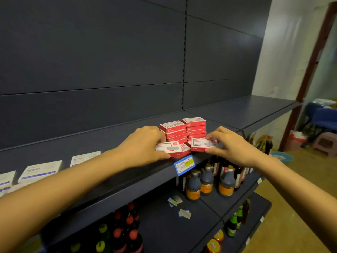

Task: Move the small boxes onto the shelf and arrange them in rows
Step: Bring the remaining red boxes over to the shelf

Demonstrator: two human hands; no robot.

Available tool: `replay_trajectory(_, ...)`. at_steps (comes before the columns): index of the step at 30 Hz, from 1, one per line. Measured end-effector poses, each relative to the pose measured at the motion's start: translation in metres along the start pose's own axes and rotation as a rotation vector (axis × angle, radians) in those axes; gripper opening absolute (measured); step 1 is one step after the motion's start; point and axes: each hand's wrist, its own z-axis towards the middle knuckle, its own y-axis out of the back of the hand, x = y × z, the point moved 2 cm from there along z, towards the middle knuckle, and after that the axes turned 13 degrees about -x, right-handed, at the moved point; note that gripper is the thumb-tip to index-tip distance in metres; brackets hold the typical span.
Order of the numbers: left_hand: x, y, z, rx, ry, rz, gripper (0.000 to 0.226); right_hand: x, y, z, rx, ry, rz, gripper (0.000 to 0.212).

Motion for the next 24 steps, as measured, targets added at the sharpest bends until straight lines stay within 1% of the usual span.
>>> replay_trajectory(10,-0.022,-0.031,0.006,-0.104,0.291,-0.002,0.048,-0.035,-0.009,0.043,0.041,0.263,0.151,0.047)
replay_trajectory(18,-0.031,-0.047,0.002,-0.240,0.478,-0.031,0.037,-0.045,-0.021,0.050,0.033,0.380,0.231,0.045)
replay_trajectory(20,-0.034,-0.047,0.002,-0.251,0.488,0.003,0.037,-0.047,-0.026,0.049,0.010,0.397,0.179,0.044)
replay_trajectory(22,-0.037,-0.045,0.003,-0.253,0.492,0.048,0.038,-0.047,-0.030,0.049,-0.055,0.436,0.074,0.042)
replay_trajectory(24,-0.039,-0.040,0.001,-0.267,0.498,0.088,0.037,-0.046,-0.030,0.050,-0.124,0.467,0.040,0.037)
